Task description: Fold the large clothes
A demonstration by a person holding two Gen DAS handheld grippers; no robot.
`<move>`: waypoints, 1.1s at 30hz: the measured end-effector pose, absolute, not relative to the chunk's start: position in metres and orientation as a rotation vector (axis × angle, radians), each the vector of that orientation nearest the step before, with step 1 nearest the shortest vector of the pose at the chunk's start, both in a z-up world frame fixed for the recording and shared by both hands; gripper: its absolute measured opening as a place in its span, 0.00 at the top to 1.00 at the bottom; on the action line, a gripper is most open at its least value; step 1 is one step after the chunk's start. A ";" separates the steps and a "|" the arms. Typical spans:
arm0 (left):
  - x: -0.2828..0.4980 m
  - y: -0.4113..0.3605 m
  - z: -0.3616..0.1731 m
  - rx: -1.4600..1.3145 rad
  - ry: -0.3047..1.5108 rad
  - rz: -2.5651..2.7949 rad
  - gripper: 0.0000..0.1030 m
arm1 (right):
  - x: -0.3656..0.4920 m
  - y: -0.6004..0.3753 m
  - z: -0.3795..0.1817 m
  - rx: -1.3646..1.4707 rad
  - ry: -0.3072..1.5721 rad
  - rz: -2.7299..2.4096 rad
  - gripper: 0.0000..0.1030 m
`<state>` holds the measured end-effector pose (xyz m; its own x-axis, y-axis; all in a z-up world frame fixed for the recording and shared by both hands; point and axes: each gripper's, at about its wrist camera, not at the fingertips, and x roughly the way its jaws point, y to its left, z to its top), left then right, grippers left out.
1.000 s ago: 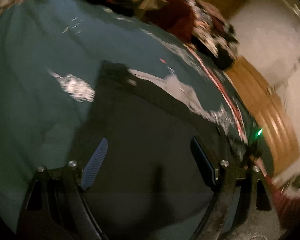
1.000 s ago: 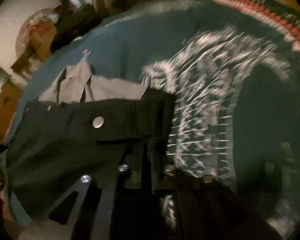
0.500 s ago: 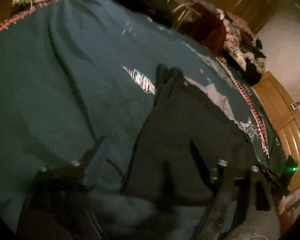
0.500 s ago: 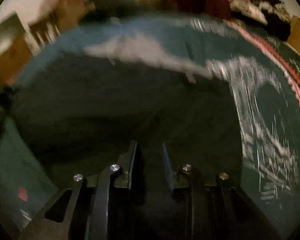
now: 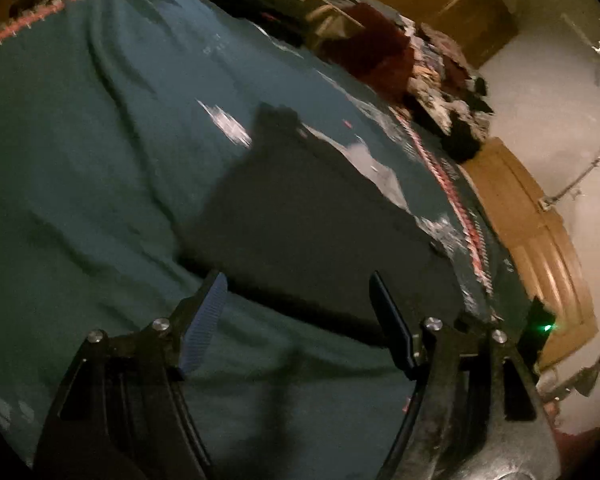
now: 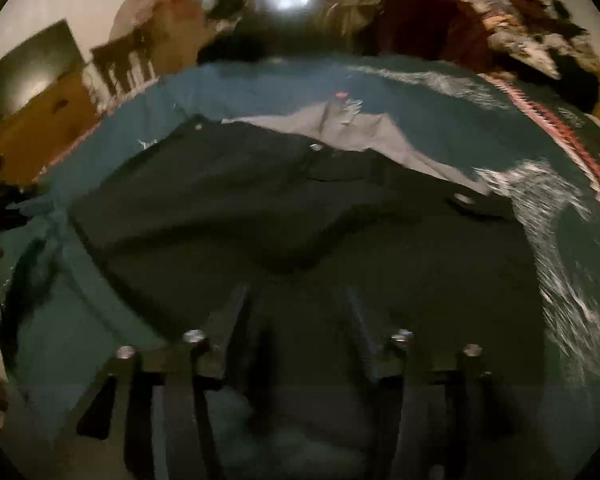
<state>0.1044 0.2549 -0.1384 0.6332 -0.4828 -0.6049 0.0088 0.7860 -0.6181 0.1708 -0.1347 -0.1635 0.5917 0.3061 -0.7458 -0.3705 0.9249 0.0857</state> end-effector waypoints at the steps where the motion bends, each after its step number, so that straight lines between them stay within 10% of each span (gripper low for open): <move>1: 0.104 0.252 -0.148 -0.655 0.857 -0.335 0.31 | 0.159 -0.138 -0.165 -0.070 0.860 0.384 0.42; 27: 0.133 0.244 -0.181 -0.792 0.804 -0.258 0.32 | 0.082 -0.125 -0.204 -0.062 1.020 0.369 0.42; 33: 0.150 0.230 -0.181 -0.737 0.800 -0.248 0.02 | 0.070 -0.121 -0.217 -0.187 0.948 0.336 0.42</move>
